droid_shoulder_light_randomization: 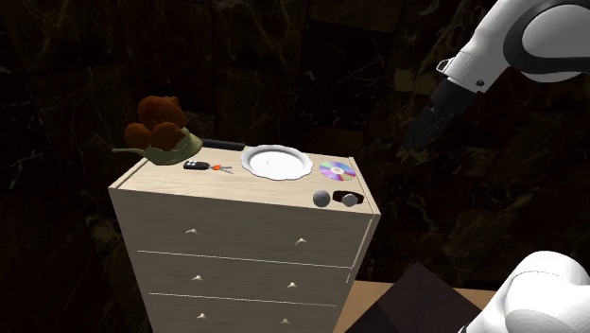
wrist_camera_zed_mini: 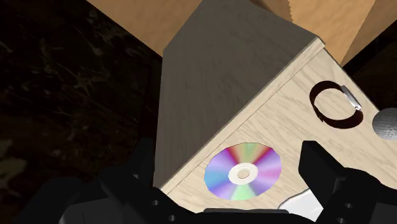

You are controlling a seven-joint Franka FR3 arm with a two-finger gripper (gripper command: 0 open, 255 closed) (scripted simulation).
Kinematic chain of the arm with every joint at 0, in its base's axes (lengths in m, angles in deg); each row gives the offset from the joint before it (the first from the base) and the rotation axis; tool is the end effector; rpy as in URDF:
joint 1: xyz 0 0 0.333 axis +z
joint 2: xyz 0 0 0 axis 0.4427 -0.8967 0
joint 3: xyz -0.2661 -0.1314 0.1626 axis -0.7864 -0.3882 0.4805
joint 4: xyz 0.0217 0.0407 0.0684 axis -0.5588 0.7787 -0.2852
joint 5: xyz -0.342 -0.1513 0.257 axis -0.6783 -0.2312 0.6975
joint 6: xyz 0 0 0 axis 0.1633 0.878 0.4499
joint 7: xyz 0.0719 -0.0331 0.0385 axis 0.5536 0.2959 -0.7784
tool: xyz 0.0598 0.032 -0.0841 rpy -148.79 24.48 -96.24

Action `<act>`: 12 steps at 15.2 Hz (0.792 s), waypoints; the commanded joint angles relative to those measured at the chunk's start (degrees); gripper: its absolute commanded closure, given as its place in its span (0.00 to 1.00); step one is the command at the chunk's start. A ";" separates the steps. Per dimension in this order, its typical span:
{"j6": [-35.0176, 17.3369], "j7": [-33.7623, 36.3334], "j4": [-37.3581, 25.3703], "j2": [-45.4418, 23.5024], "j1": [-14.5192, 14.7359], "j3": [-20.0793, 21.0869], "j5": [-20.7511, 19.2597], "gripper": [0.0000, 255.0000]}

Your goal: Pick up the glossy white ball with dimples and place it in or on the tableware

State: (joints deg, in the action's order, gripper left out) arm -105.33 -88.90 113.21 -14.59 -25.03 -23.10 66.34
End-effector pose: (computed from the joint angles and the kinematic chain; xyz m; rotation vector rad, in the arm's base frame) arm 0.3533 -0.0207 0.6744 -3.0095 -0.0393 -0.3464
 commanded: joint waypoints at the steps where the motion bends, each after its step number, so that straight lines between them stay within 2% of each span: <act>1: 0.00 0.00 0.00 0.00 0.00 0.00 0.00 0.00; 12: -7.78 13.40 0.95 -5.38 3.06 17.75 0.89 0.00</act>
State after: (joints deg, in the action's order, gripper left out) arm -112.22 -76.74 114.31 -19.03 -22.12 -6.97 67.33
